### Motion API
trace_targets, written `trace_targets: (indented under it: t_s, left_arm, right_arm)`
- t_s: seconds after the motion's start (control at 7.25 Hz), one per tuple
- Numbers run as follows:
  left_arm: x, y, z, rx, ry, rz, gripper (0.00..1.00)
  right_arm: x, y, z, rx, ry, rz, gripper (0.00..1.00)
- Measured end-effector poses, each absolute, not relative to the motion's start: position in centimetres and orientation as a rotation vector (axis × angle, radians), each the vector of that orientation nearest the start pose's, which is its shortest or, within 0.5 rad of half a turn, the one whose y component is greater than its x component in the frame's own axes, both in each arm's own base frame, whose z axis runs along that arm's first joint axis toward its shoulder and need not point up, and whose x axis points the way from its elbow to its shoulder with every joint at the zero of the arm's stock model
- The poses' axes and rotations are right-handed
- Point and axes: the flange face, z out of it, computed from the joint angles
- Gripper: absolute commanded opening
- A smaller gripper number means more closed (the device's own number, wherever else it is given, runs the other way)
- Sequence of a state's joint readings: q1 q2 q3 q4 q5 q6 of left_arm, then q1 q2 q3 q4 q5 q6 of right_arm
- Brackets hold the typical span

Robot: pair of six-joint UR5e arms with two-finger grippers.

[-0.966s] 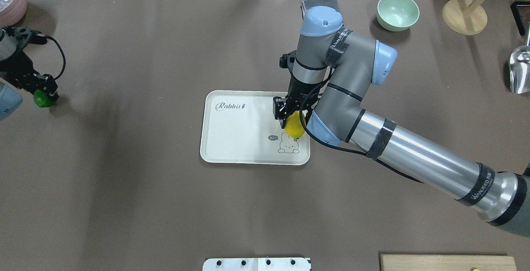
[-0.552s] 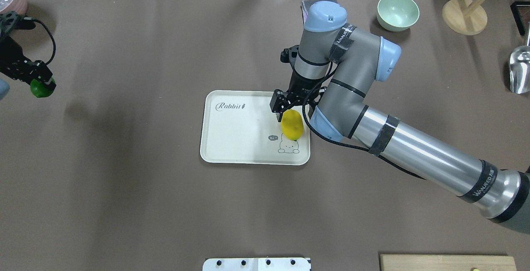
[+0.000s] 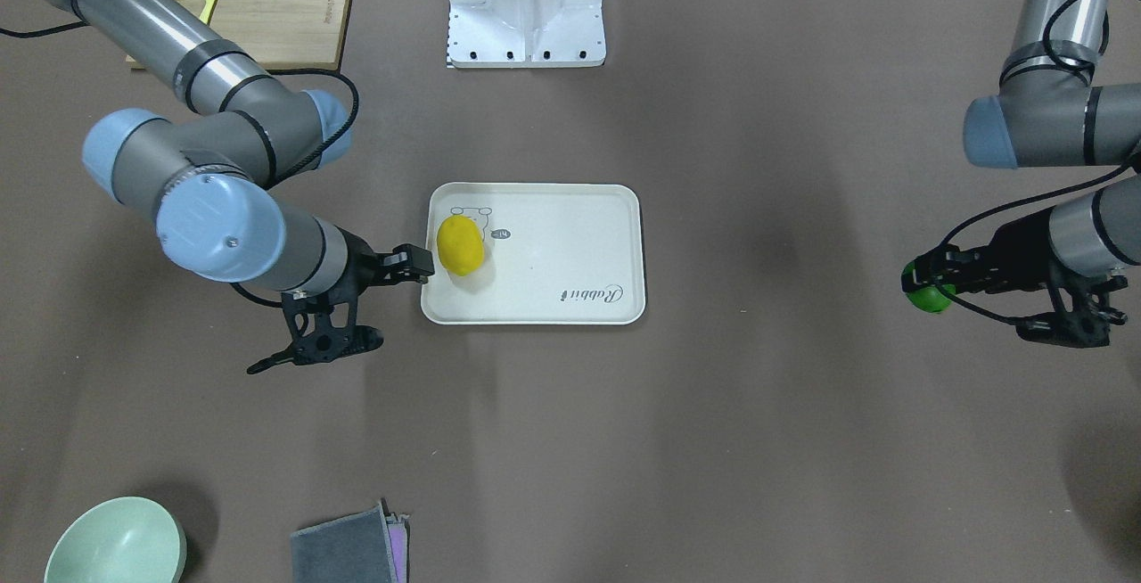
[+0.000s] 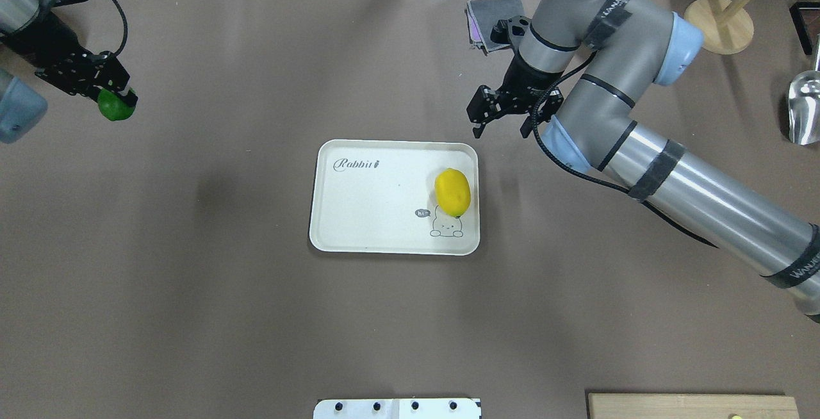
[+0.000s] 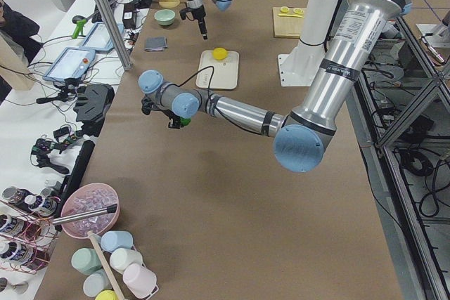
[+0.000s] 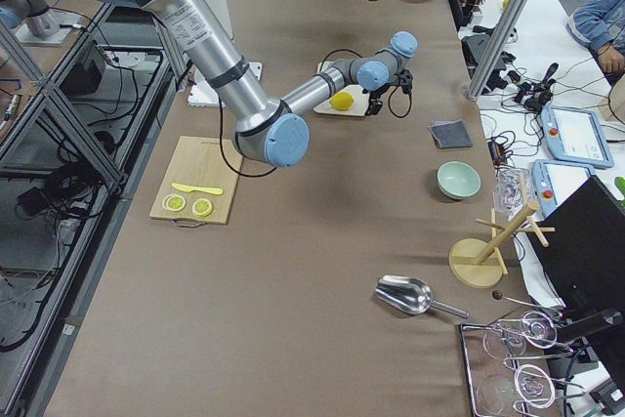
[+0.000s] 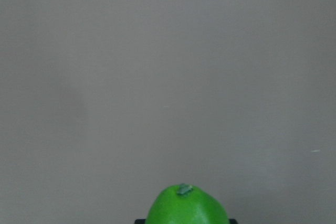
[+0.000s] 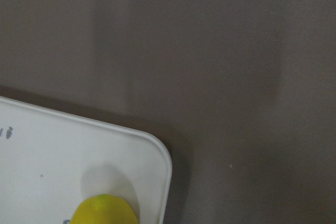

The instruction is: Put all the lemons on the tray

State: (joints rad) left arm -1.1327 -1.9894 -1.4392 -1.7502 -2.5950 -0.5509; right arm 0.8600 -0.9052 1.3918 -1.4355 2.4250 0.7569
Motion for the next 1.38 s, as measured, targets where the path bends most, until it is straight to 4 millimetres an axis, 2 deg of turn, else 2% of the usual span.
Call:
trace_targets:
  t_s: [0.14, 0.41, 0.55, 0.69, 0.97, 1.1, 1.24, 1.38]
  left_arm:
    - [28.2, -61.4, 40.5, -0.136, 1.104, 0.155, 0.0]
    - [37.9, -59.8, 32.4, -0.139, 1.075, 0.16, 0.0]
    - [41.8, -58.6, 29.1, -0.133, 1.066, 0.152, 0.0]
    - [44.7, -57.7, 27.0, -0.119, 1.064, 0.152, 0.0]
    - [49.4, -55.9, 25.8, -0.09, 1.062, 0.18, 0.0]
    - [51.3, -54.7, 25.6, -0.081, 1.058, 0.201, 0.0]
    - [53.0, -53.6, 25.2, -0.077, 1.056, 0.221, 0.0]
    - [54.1, -52.9, 24.8, -0.08, 1.056, 0.231, 0.03]
  right_arm:
    - [-40.3, -57.7, 32.5, -0.09, -1.015, -0.228, 0.99]
    - [-33.8, -53.9, 38.4, -0.049, -1.003, -0.257, 0.99]
    - [-30.6, -51.8, 41.4, -0.042, -0.987, -0.262, 0.99]
    - [-27.8, -50.0, 44.1, -0.031, -0.972, -0.285, 0.98]
    - [-22.6, -47.2, 48.1, 0.005, -0.946, -0.338, 0.98]
    - [-19.7, -46.9, 49.3, 0.03, -0.926, -0.322, 0.98]
    - [-16.5, -47.3, 51.0, 0.062, -0.89, -0.297, 0.98]
    - [-13.2, -48.3, 53.5, 0.078, -0.852, -0.263, 0.99]
